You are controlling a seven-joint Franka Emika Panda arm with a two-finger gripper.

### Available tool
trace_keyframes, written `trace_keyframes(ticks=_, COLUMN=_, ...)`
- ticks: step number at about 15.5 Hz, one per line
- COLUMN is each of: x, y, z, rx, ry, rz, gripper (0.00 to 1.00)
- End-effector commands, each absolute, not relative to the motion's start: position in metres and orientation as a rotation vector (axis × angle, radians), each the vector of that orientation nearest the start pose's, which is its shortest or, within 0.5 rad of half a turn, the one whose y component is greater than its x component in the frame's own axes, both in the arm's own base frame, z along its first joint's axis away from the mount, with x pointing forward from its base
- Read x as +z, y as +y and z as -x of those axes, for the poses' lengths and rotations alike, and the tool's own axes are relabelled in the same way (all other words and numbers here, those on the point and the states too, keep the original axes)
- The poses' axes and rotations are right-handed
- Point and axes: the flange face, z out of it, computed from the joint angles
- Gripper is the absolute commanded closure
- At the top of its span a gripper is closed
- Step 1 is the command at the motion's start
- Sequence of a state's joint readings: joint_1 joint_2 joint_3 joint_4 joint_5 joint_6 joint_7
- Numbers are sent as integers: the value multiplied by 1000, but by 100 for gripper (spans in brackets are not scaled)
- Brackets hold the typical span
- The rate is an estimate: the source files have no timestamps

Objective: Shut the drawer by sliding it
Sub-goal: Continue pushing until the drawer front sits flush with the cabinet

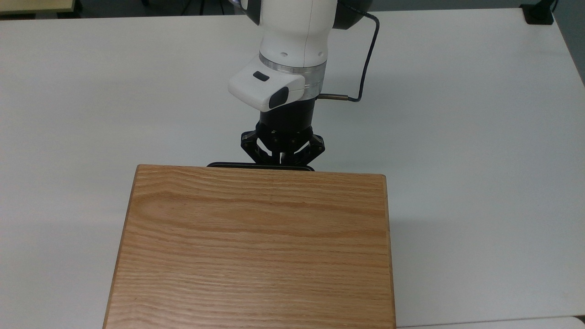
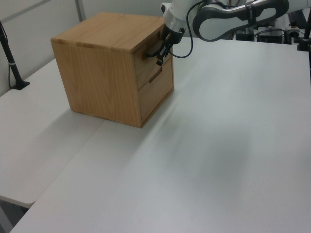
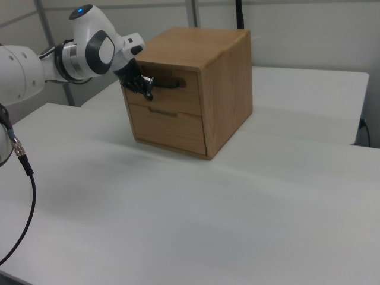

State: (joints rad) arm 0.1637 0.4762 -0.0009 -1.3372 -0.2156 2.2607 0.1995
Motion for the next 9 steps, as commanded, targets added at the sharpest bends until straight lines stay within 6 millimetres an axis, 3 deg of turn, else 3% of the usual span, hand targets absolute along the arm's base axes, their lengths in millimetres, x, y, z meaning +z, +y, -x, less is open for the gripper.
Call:
trace_keyframes(ticks=1, x=527, y=104, z=-696, rx=-766, ry=-181, rz=3161, gripper=100)
trace_keyframes(ticks=3, x=539, y=96, z=-675, rx=-630, ry=-118, rz=3156, gripper=98)
trace_keyframes(ticks=5, x=556, y=85, z=-654, rx=-483, ry=-53, rz=3154, gripper=84)
trace_keyframes(ticks=7, x=572, y=77, z=-636, rx=-368, ry=-19, rz=3157, gripper=56)
trace_keyframes(ticks=8, x=580, y=74, z=-626, rx=-320, ry=-8, rz=3165, gripper=19)
trace_keyframes(ticks=9, x=583, y=71, z=-616, rx=-262, ry=-2, rz=3173, gripper=0)
